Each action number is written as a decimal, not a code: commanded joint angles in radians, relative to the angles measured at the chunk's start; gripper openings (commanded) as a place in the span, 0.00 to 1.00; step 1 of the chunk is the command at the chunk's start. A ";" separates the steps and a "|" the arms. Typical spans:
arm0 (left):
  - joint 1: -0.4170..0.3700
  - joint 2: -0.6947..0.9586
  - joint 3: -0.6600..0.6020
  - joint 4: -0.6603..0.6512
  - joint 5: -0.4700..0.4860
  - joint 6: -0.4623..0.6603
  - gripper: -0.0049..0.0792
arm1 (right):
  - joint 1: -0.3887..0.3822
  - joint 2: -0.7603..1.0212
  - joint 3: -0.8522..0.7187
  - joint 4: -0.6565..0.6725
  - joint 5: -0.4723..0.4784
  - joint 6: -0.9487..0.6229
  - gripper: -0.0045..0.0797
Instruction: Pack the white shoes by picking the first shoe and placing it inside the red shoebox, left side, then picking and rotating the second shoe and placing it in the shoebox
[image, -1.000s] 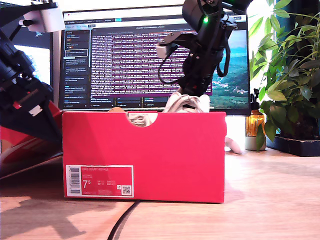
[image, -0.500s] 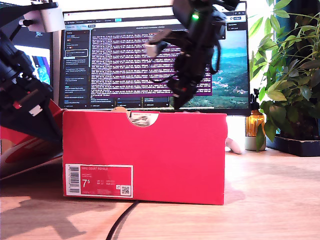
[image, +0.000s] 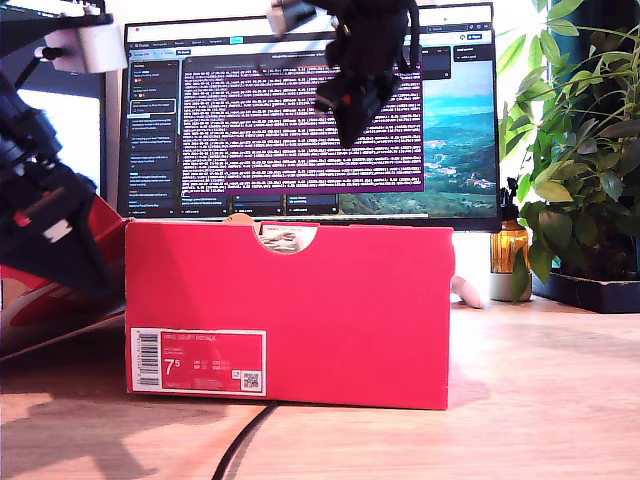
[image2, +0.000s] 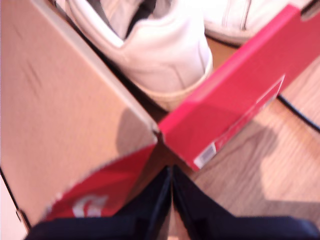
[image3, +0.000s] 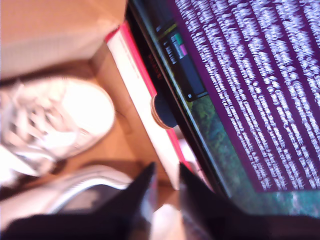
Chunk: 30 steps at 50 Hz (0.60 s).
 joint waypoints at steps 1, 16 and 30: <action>-0.002 0.002 0.008 -0.010 0.000 -0.031 0.04 | 0.009 -0.011 0.026 -0.018 -0.001 0.046 0.04; -0.004 -0.025 0.066 -0.183 0.000 -0.145 0.04 | 0.005 -0.011 0.041 -0.209 -0.002 0.134 0.04; -0.044 -0.225 0.073 -0.183 0.001 -0.183 0.04 | -0.034 -0.011 0.041 -0.383 -0.145 0.261 0.04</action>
